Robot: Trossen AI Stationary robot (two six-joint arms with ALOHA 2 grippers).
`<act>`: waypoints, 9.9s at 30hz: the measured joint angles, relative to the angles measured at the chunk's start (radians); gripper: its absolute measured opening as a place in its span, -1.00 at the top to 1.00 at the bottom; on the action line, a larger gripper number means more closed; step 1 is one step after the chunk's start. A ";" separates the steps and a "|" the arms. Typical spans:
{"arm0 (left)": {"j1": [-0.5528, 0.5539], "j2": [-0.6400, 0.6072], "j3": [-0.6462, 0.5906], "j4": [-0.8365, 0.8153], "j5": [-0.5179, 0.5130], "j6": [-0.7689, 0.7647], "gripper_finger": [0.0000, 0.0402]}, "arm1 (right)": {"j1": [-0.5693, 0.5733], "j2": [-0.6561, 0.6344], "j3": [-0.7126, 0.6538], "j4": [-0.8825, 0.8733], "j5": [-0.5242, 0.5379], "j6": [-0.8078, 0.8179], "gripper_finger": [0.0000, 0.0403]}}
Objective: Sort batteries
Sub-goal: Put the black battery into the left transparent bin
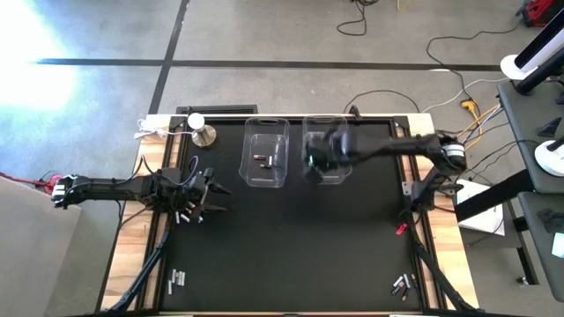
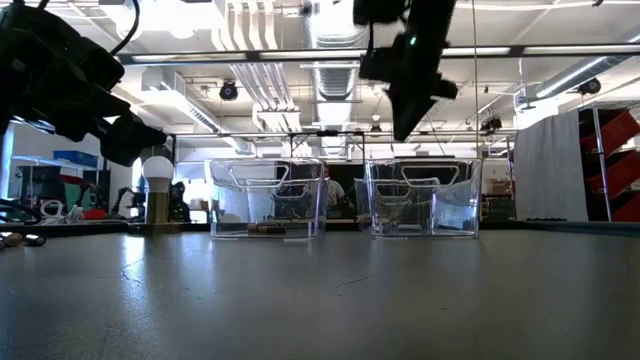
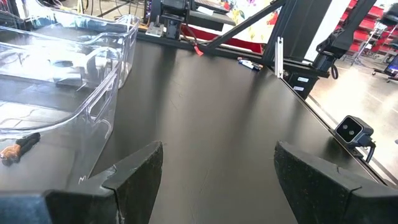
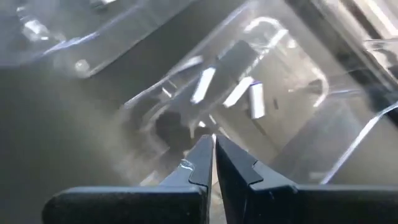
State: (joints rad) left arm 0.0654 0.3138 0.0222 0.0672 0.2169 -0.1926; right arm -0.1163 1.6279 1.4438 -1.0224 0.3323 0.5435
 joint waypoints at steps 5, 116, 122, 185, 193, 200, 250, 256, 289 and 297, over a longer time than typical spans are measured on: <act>0.000 0.000 0.000 0.000 0.000 0.000 -0.41 | 0.216 -0.043 -0.016 0.000 0.036 0.100 0.94; 0.000 0.015 0.000 0.000 0.000 0.000 -0.41 | 1.161 0.190 -0.287 0.000 -0.489 0.622 0.38; 0.000 0.015 0.000 0.000 0.000 0.000 -0.41 | 1.150 0.190 -0.287 -0.025 -0.458 0.601 0.43; 0.000 0.015 0.000 0.000 0.000 0.000 -0.41 | 1.169 0.021 -0.539 0.172 -0.555 1.088 0.77; 0.000 0.015 0.000 0.000 0.000 0.000 -0.41 | 1.166 -0.042 -0.493 0.137 -0.443 1.132 0.79; 0.000 0.016 0.000 0.000 0.000 0.000 -0.41 | 1.153 -0.117 -0.453 0.125 0.004 1.149 0.79; -0.001 0.126 0.000 0.517 -0.225 0.141 -0.41 | 0.349 0.092 -0.136 0.981 0.031 -0.344 0.82; -0.002 0.204 0.000 0.570 -0.126 0.140 -0.41 | 0.338 0.092 -0.136 1.005 0.032 -0.346 0.82; -0.019 0.660 0.000 1.087 -0.052 0.135 0.04 | 0.277 0.373 0.165 1.148 0.091 -0.335 0.82; -0.019 0.725 0.029 1.097 -0.020 0.129 0.16 | 0.271 0.372 0.166 1.155 0.117 -0.335 0.82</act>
State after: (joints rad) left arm 0.0467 1.0385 0.0516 1.1646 0.1970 -0.0638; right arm 0.1543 2.0003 1.6100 0.1322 0.4488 0.2084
